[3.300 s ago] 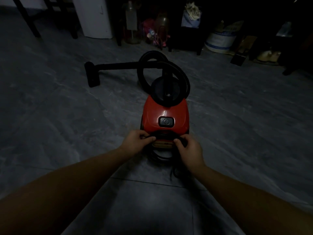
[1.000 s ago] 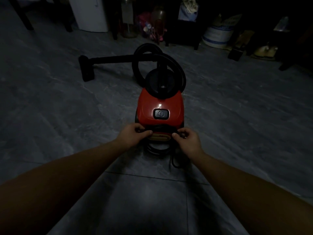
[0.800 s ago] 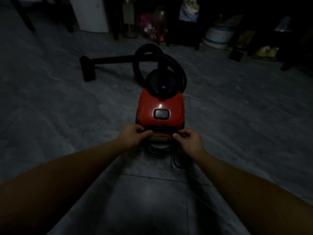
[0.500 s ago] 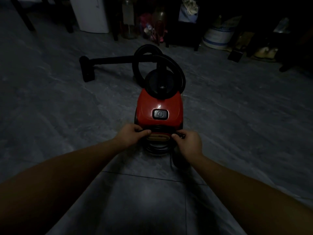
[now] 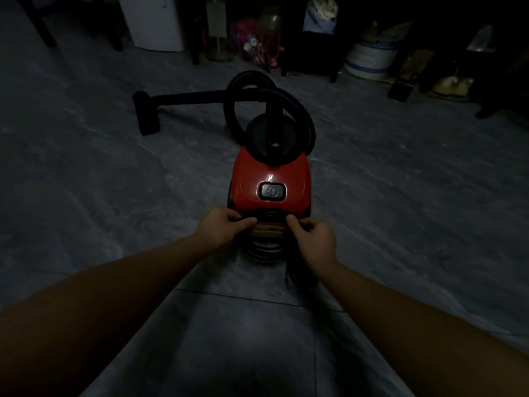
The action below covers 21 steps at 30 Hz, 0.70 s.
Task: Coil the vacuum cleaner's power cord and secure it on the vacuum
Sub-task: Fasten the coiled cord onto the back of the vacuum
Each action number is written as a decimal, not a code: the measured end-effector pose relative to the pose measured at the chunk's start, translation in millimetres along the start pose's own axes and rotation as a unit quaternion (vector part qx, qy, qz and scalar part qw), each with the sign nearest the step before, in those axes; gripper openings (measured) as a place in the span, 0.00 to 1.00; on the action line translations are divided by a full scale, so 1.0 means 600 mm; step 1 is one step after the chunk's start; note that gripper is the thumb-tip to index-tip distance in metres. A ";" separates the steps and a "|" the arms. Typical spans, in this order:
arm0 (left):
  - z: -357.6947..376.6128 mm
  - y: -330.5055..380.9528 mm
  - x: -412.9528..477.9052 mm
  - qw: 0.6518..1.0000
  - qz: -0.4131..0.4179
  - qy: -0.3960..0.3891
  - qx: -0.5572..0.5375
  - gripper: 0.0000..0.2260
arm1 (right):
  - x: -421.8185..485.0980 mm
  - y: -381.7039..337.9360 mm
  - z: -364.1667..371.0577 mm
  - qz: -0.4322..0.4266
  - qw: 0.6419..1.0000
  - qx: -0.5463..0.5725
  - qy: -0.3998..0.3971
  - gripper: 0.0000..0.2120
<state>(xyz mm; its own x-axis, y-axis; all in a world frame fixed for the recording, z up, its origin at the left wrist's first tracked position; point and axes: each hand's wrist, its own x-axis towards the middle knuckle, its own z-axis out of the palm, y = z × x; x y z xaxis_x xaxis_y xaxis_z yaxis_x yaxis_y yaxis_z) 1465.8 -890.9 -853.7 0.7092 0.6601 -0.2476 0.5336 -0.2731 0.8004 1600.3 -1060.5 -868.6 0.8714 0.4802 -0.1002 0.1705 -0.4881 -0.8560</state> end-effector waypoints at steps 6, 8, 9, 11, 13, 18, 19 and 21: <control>-0.002 -0.008 0.006 1.000 -0.006 -0.008 -0.018 0.16 | 0.025 0.010 -0.001 0.070 0.995 0.069 -0.023 0.17; -0.002 -0.010 0.008 0.999 -0.016 -0.008 -0.031 0.15 | 0.031 0.011 -0.001 0.081 0.994 0.064 -0.020 0.16; -0.001 -0.011 0.010 0.999 -0.019 -0.010 -0.040 0.15 | 0.033 0.011 0.000 0.088 0.994 0.061 -0.019 0.16; -0.002 -0.013 0.012 0.998 -0.022 -0.016 -0.056 0.17 | 0.037 0.009 0.002 0.104 0.993 0.046 -0.020 0.17; -0.002 -0.014 0.011 0.997 -0.023 -0.017 -0.067 0.18 | 0.039 0.007 0.002 0.120 0.991 0.048 -0.021 0.18; 0.007 -0.011 0.000 0.997 -0.018 0.007 -0.071 0.16 | 0.035 0.002 0.002 0.147 0.985 0.089 -0.028 0.19; 0.008 -0.009 -0.002 0.997 -0.017 0.015 -0.069 0.16 | 0.034 0.002 0.002 0.149 0.984 0.095 -0.028 0.19; 0.010 -0.006 -0.005 0.997 -0.020 0.028 -0.073 0.19 | 0.033 0.003 0.004 0.151 0.983 0.101 -0.024 0.20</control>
<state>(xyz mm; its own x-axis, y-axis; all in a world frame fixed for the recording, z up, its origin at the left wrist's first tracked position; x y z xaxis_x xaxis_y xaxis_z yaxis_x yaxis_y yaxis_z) 1464.5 -895.8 -859.0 0.6588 0.7082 -0.2538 0.4857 -0.1429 0.8623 1616.7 -1050.1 -873.3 0.8444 0.3726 -0.3849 -0.1913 -0.4615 -0.8663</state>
